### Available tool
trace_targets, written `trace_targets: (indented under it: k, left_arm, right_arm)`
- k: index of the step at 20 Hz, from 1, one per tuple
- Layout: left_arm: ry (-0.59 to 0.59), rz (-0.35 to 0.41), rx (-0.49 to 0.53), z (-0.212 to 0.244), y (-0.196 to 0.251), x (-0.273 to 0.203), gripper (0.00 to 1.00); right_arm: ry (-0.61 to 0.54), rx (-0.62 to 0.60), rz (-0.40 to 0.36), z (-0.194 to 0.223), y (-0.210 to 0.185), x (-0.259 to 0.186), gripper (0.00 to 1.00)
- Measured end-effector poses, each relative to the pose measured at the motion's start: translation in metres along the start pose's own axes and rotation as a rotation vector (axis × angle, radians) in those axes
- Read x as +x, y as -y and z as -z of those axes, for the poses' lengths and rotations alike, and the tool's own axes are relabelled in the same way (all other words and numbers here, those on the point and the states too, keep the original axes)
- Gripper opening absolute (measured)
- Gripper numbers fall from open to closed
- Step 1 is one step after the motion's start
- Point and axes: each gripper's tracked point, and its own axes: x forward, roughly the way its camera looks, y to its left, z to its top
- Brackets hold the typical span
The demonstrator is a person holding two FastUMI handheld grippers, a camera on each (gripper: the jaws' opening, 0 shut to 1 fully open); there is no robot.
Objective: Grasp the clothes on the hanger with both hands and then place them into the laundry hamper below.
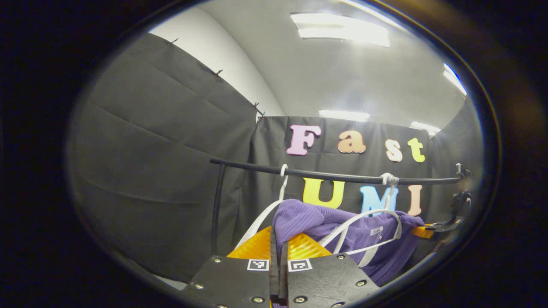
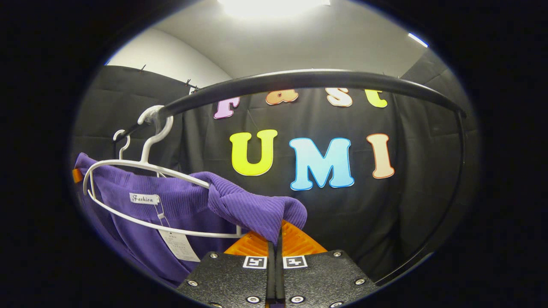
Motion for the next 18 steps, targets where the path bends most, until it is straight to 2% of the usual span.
trace_targets:
  k: [9,13,18]
  left_arm:
    - [-0.031,0.119,-0.052,0.050,-0.008,0.010,0.01]
    - [-0.053,0.137,-0.080,0.062,-0.005,0.013,0.01]
    - [-0.061,0.132,-0.079,0.072,0.003,0.011,0.01]
  right_arm:
    - [0.001,-0.025,0.100,-0.006,-0.003,-0.021,0.00]
    - [0.005,-0.044,0.121,-0.009,0.002,-0.024,0.00]
    - [0.020,-0.036,0.113,-0.014,0.013,-0.021,0.00]
